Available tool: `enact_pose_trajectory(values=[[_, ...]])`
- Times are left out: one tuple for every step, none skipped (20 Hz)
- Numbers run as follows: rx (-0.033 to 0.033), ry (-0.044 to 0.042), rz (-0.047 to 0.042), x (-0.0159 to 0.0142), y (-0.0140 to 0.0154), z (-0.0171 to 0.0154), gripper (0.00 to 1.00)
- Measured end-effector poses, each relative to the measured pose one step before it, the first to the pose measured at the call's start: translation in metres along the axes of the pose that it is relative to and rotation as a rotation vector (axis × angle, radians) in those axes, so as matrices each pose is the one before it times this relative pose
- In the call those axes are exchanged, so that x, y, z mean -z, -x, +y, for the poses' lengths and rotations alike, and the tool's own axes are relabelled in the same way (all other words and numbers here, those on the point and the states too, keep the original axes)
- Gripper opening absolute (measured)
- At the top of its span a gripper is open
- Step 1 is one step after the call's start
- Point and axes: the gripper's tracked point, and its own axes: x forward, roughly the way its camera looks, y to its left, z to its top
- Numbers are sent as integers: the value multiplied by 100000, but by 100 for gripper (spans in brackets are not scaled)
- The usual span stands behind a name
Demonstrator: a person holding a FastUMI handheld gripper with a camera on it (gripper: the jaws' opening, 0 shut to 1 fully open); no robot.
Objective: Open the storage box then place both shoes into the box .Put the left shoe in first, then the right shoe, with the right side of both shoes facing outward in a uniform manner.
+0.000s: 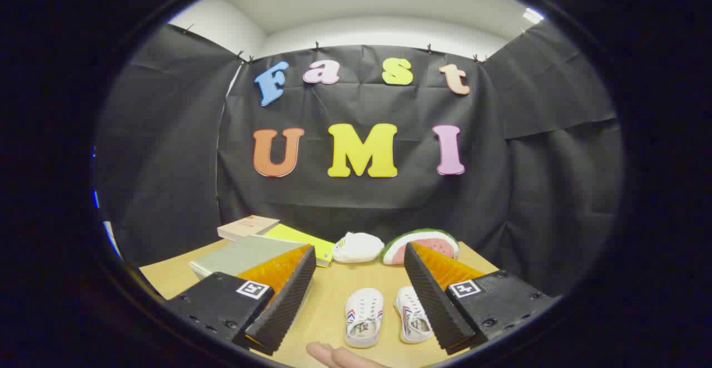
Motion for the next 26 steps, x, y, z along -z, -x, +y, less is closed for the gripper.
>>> enact_pose_trajectory(values=[[-225,116,-44,-108,-136,23,100],[-90,429,392,176,-53,-35,100],[270,163,474,82,-11,-132,100],[-248,-173,415,129,72,-6,100],[40,-170,660,130,24,-34,100],[337,-324,622,190,28,-110,100],[116,-664,430,117,4,-46,100],[6,-679,383,51,-125,105,100],[119,-255,358,7,-52,85,100],[388,-194,-9,95,3,-140,100],[781,145,325,72,-106,-149,100],[131,5,89,159,115,-142,100],[-3,-377,-231,-96,-87,-31,100],[316,-210,81,67,-74,-26,100],[380,-101,189,64,-103,-95,100],[282,-80,-5,24,-60,-114,100],[65,294,110,83,9,-132,100],[196,364,355,64,-188,-94,100],[155,134,528,205,198,-87,100],[-390,-381,512,52,0,54,100],[-265,-626,1028,142,-101,52,100],[-161,-640,1156,341,150,97,100],[-292,-620,1026,145,105,91,100],[-151,-337,930,178,34,52,100],[124,54,667,63,8,-30,100],[236,248,406,143,29,-139,100]])
